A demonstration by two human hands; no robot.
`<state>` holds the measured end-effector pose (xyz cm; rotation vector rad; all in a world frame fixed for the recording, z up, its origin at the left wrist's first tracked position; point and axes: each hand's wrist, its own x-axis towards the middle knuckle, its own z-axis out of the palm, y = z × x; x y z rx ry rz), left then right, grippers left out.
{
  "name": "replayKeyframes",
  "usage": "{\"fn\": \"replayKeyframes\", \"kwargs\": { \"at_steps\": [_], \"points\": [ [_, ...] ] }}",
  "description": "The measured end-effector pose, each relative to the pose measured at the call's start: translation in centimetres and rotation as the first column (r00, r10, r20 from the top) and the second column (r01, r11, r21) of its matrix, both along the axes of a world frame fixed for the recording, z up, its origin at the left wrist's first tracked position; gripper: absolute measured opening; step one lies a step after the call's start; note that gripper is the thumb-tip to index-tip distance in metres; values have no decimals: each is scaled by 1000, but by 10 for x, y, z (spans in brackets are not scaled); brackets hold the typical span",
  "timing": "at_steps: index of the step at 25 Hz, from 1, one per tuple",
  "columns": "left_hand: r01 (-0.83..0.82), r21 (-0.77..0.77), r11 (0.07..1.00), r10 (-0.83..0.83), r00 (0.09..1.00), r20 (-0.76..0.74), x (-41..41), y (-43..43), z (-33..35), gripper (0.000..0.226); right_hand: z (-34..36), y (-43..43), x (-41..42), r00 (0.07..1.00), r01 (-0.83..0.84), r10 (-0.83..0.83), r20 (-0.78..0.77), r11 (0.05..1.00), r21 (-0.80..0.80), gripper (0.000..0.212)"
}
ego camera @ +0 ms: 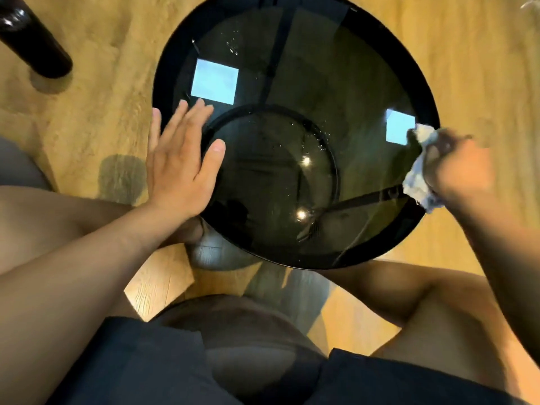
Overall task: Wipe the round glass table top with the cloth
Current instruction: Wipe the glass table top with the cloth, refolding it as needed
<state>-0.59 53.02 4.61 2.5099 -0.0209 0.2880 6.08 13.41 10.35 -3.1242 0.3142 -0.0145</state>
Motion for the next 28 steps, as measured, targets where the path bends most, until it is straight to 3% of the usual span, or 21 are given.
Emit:
{"fn": "replayKeyframes", "kwargs": {
  "at_steps": [4,8,10,13,15,17,19,24,26,28],
  "points": [
    [-2,-7,1000,2,1000,12,1,0,1,52,-4,48,-13,991,134,-134,-2,991,23,38],
    [-6,11,1000,6,1000,10,2,1,-1,55,-8,166,-80,994,-111,112,-6,986,122,34],
    [-7,18,1000,7,1000,13,2,1,-1,57,-11,234,-112,950,-308,310,33,920,242,31],
    [-3,-19,1000,3,1000,7,2,0,0,60,-12,278,-129,900,-408,433,41,809,422,27],
    [9,16,1000,-9,1000,3,1,-1,0,60,-16,251,-123,856,-489,513,54,775,400,30],
    [24,37,999,-23,999,-22,1,-1,0,61,-20,201,-113,862,-502,500,81,823,266,34],
    [16,58,998,-14,999,-35,1,-1,-1,61,-17,146,-87,936,-350,351,33,918,189,34],
    [13,68,998,-11,1000,-28,4,0,-4,57,-7,28,20,953,-302,303,29,953,-35,34],
    [18,65,998,-16,1000,-20,3,1,-5,56,-10,-5,62,984,-178,180,-1,974,-137,44],
    [21,56,998,-20,1000,-17,4,2,-5,56,-15,-28,88,999,-39,40,12,992,-116,60]
  ]
}}
